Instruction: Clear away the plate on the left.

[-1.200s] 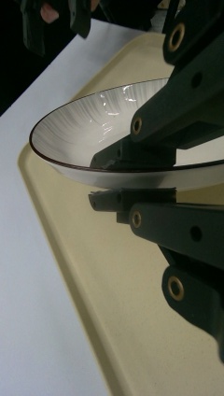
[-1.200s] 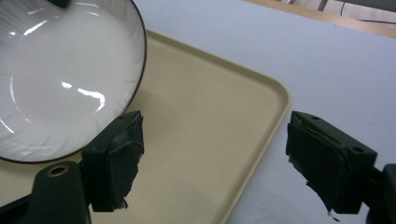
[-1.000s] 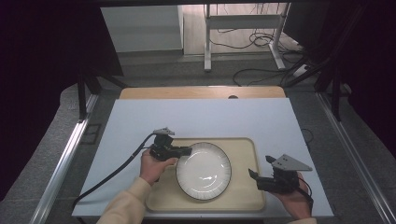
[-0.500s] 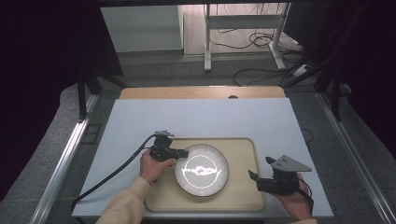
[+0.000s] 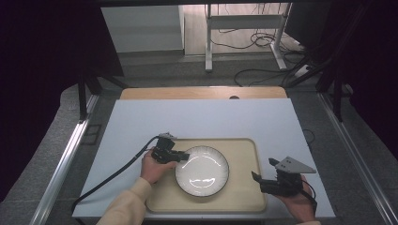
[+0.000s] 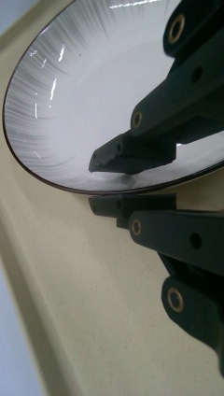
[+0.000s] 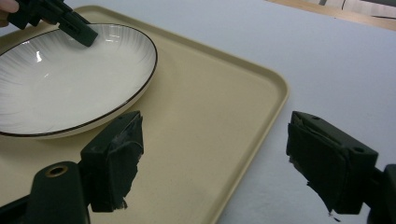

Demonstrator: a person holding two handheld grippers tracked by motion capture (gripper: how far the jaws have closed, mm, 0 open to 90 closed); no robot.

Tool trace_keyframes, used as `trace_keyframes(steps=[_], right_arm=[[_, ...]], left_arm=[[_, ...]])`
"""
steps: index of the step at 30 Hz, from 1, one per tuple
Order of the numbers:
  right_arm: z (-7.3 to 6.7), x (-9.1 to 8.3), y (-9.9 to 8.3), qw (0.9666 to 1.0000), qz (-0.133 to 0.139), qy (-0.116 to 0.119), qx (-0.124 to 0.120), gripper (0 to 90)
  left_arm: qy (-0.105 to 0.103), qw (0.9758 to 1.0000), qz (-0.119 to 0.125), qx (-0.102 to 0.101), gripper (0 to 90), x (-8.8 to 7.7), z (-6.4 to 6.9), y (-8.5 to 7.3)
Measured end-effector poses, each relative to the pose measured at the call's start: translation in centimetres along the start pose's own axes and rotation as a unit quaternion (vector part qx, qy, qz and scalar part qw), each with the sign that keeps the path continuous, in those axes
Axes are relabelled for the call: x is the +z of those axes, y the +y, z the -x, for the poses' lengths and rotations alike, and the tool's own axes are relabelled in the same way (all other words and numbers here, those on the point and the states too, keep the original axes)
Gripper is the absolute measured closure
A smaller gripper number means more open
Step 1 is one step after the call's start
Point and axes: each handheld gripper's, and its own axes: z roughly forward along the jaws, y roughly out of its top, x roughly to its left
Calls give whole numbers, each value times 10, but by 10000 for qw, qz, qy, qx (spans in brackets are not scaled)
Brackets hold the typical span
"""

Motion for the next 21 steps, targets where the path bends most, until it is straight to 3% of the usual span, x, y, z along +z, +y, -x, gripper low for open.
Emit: trace_keyframes(steps=[6, 9, 15, 18, 21], right_arm=[[-1, 5, 1, 9999, -38, 68, -70, 189], [-1, 5, 2, 9999, -53, 68, -70, 188], [-6, 8, 4, 9997, -154, -8, -176, 186], [-7, 7, 5, 9997, -151, -55, -209, 183], [-3, 7, 5, 9997, -119, -109, -155, 181]], left_arm=[[111, 9998, 96, 140, 627, -7, 5, 1], [190, 9996, 164, 158, 466, -13, 8, 2], [398, 9982, 256, 355, 366, -27, 15, 2], [709, 9951, 344, 589, 337, -37, 20, 1], [844, 9930, 412, 718, 308, -51, 23, 0]])
